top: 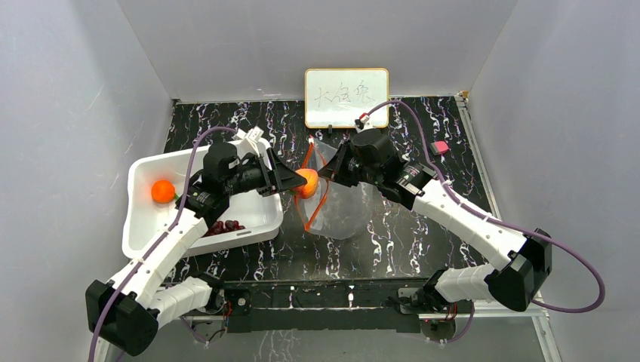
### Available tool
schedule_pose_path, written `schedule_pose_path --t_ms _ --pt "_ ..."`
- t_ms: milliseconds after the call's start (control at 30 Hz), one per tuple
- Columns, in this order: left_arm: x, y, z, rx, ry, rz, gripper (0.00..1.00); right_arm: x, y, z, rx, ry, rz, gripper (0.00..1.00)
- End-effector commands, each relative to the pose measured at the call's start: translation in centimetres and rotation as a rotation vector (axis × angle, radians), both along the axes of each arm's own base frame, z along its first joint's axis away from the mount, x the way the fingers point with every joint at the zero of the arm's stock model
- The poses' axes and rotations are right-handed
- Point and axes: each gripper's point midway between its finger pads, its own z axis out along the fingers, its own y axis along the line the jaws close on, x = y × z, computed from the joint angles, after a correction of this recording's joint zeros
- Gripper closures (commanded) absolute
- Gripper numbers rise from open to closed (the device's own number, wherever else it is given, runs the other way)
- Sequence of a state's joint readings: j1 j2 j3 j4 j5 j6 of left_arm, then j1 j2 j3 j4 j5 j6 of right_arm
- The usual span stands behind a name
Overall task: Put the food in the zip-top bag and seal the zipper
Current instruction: Place the fake fruit in the zipper food storage bag.
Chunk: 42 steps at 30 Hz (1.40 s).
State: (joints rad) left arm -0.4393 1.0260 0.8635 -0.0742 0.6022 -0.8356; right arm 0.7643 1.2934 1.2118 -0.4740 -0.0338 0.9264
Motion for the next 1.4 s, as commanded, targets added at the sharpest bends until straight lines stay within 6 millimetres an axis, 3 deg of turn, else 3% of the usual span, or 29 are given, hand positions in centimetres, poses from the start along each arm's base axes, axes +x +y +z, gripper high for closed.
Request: schedule_pose_path --t_ms 0,333,633,833,967,1200,1300,1367 --pt "0.4 0.4 0.7 0.064 -0.042 0.023 0.65 0.1 0.9 5.1 0.097 -0.094 0.01 1.0" --pt "0.6 0.7 0.0 0.113 -0.013 0.036 0.58 -0.1 1.6 5.0 0.098 -0.094 0.028 1.0" --pt "0.2 0.8 0.5 0.116 -0.011 0.037 0.26 0.0 1.4 4.9 0.093 -0.095 0.016 1.0" --pt "-0.3 1.2 1.9 0.097 -0.035 0.049 0.15 0.0 1.2 4.7 0.084 -0.094 0.006 1.0" --pt "-0.5 1.4 2.4 0.093 -0.044 0.055 0.14 0.0 1.1 4.6 0.079 -0.094 0.001 1.0" --pt "-0.5 2.2 2.5 0.148 -0.072 0.077 0.13 0.3 -0.2 3.7 0.009 -0.108 -0.034 1.0" --pt "-0.2 3.1 3.4 0.194 -0.103 0.111 0.03 0.5 -1.6 3.3 -0.044 -0.127 -0.073 1.0" --pt "0.0 3.9 3.9 0.231 -0.125 0.141 0.02 0.6 -2.5 3.2 -0.073 -0.138 -0.099 1.0"
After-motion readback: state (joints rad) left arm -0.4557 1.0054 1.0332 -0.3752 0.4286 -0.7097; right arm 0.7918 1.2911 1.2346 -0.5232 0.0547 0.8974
